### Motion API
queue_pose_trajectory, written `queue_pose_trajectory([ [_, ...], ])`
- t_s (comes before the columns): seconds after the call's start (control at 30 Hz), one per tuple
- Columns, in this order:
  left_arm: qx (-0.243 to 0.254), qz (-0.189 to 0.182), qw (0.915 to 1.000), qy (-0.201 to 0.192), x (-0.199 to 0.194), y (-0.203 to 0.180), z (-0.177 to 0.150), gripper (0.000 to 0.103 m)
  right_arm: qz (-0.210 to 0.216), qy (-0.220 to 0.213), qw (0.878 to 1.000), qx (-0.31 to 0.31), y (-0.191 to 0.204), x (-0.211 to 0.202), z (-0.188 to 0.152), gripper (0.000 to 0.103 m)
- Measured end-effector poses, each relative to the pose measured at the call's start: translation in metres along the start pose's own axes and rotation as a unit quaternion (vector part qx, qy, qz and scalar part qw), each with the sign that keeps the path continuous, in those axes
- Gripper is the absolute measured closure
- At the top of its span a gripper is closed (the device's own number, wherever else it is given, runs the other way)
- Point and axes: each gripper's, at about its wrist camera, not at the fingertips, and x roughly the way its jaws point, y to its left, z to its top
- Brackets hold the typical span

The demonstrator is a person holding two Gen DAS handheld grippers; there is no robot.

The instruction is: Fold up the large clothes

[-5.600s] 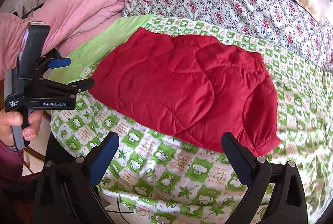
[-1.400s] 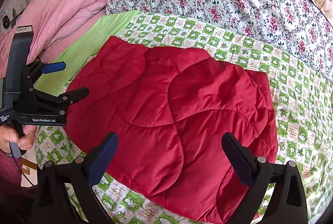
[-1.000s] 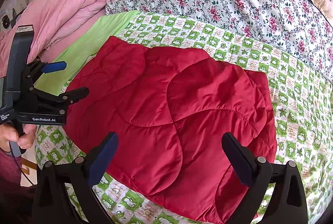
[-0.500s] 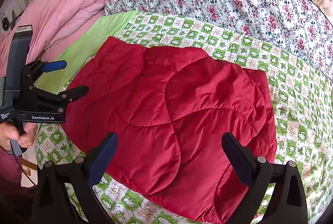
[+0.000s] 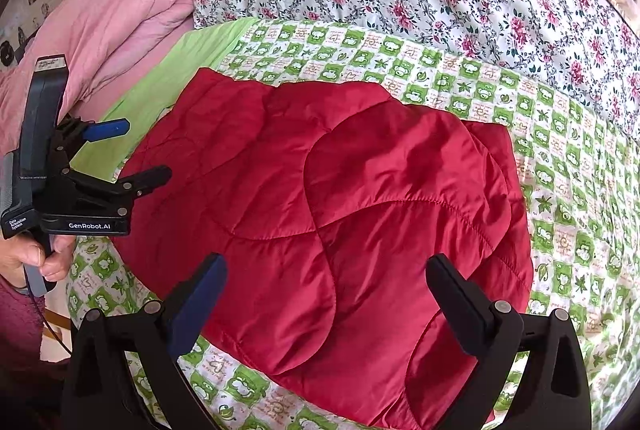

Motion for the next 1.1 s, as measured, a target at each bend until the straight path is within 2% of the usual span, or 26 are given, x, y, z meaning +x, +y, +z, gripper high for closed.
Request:
queue_pose_trajectory([
  [1.1, -0.003, -0.003, 1.0000, 0.002, 0.0002, -0.0002, 0.0028, 0.001, -0.005, 0.009, 1.000, 0.012, -0.0067, 0.0054, -0.0039, 0.002],
])
